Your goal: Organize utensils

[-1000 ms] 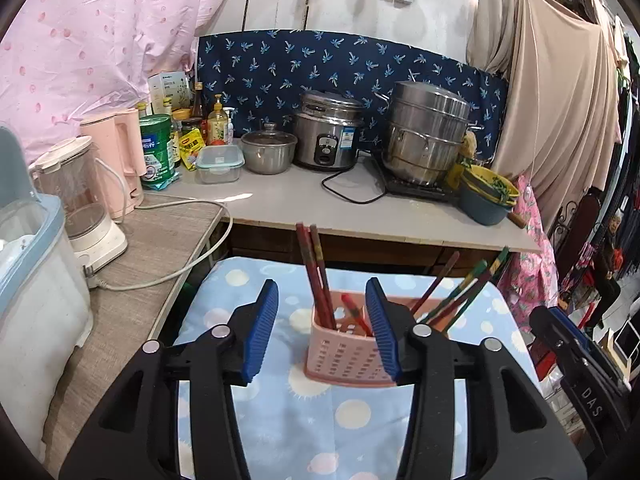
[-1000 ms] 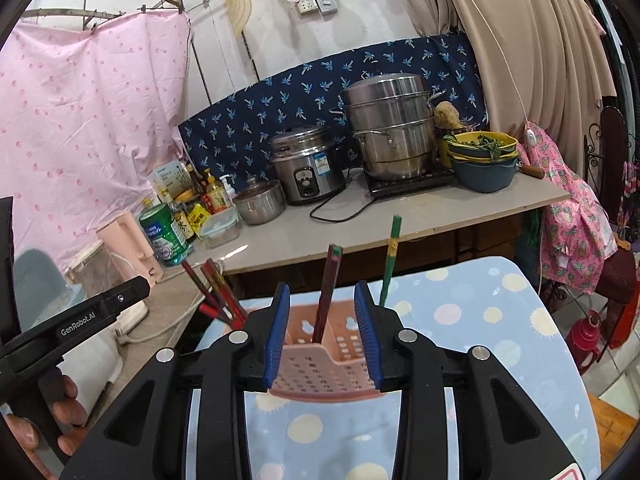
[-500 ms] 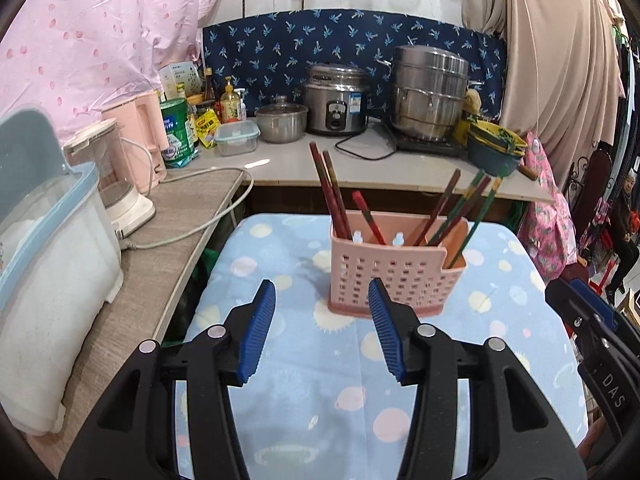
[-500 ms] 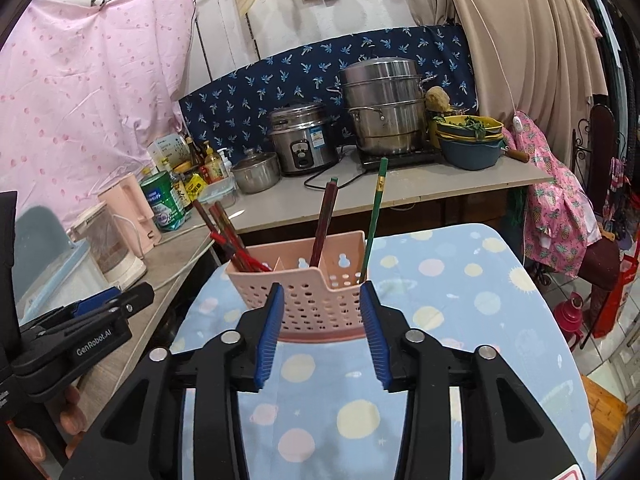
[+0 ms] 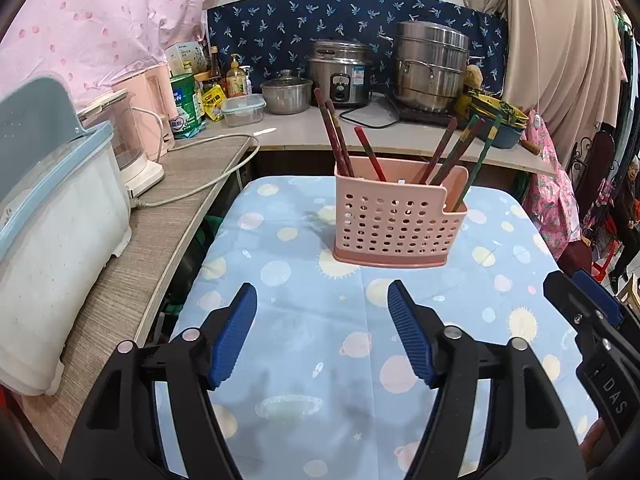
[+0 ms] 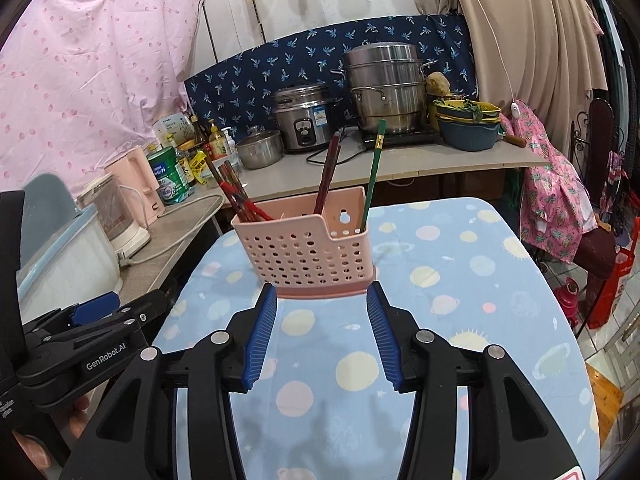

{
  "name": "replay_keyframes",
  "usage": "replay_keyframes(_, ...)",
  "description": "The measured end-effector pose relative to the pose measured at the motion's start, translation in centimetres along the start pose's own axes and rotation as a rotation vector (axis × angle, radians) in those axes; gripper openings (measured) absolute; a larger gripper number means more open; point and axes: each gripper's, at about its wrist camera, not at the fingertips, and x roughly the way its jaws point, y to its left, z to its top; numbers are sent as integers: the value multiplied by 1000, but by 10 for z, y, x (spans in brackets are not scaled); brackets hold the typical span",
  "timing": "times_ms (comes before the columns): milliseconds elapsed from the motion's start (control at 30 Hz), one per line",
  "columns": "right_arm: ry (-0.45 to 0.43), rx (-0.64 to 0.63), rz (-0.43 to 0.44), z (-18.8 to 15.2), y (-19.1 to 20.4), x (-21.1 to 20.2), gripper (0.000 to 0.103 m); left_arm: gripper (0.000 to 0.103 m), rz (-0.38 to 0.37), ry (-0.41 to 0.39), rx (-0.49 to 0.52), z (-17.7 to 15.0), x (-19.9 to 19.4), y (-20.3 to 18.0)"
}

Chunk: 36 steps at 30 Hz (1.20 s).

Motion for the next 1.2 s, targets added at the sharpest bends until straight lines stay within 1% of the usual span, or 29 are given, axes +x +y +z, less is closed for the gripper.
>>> replay_keyframes(67,6,-11,-2,-5,1,-1,50,72,4,4,2,-5,0,0)
replay_keyframes(133,11,-21,-5,-9,3,-1,51,74,7,11,6,-8,0,-1)
replay_keyframes(200,15,-27,-10,-14,4,-2,56,76,9,21,12,-14,1,-3)
replay_keyframes(367,26,-27,-12,-22,2,-2,63,87,26,27,25,-24,2,-3)
replay_keyframes(467,31,-34,-24,-26,3,-2,69,89,34,27,29,-27,1,-2)
replay_keyframes(567,33,-40,-44,-29,2,-1,70,91,38,35,21,-28,3,0)
replay_keyframes(700,40,-35,-48,-33,0,1,82,92,41,46,16,-30,7,2)
replay_keyframes(767,46,-32,-49,-35,-2,2,84,94,45,50,17,-31,8,2)
replay_keyframes(1000,82,-30,-55,-40,-5,9,85,95,47,53,20,-33,11,1)
replay_keyframes(1133,83,-29,-65,-42,-5,10,86,95,48,61,24,-34,13,-1)
replay_keyframes(1200,85,-31,-65,-42,-5,10,91,96,50,61,27,-34,13,-2)
